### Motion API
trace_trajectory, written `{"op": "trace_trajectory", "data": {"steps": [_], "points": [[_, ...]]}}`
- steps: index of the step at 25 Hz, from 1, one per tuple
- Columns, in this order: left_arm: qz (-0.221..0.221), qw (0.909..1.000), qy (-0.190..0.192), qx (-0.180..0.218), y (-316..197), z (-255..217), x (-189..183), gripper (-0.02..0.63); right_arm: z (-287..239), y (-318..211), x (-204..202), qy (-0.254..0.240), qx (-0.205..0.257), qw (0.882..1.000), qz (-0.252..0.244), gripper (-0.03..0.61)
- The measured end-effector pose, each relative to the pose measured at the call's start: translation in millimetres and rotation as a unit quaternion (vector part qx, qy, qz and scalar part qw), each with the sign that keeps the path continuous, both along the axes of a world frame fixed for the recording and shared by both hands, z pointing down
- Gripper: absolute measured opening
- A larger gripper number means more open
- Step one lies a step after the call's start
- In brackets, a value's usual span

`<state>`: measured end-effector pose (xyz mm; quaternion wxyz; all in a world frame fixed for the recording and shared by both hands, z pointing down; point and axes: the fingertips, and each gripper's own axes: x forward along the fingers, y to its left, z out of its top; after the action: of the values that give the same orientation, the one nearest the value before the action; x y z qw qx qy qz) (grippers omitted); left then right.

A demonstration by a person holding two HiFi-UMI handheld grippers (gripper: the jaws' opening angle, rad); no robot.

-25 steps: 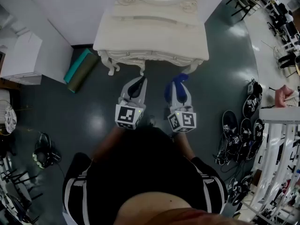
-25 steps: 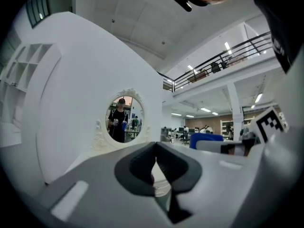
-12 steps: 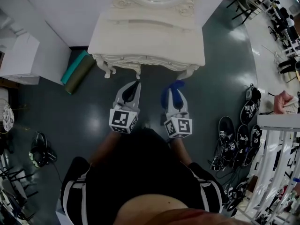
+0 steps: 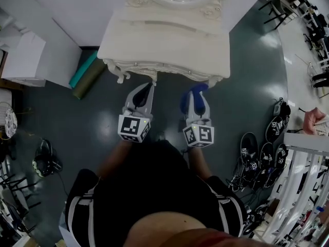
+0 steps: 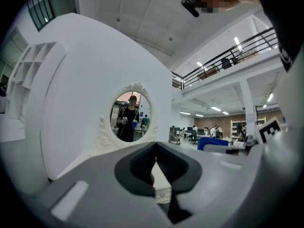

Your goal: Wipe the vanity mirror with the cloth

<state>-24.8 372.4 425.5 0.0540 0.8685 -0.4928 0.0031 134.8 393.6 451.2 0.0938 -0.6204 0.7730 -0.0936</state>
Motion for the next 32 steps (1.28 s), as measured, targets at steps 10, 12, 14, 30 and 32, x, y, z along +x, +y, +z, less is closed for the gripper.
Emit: {"op": "trace_trajectory", "data": {"steps": [10,12,14,30,32], "points": [[0.035,0.9992,0.009,0.020,-127,-10,-14,0.009,-7,-107,-11,0.010,0.015,0.999,0.043,0.041],[0.044,0.9988,0.011,0.015,-150,-13,-20,0.009,-11,-130,-14,0.010,0.015,0.998,0.054,0.041],[0.056,0.9983,0.013,0.011,-172,-15,-25,0.009,-14,-152,-19,0.009,0.014,0.998,0.064,0.041],[0.073,0.9968,0.031,0.010,-284,-23,-21,0.009,-24,-260,-11,0.015,0.014,0.996,0.087,0.041],[0.067,0.9971,0.033,0.013,-294,-27,-12,0.009,-24,-274,-3,0.014,0.015,0.996,0.082,0.041]]}}
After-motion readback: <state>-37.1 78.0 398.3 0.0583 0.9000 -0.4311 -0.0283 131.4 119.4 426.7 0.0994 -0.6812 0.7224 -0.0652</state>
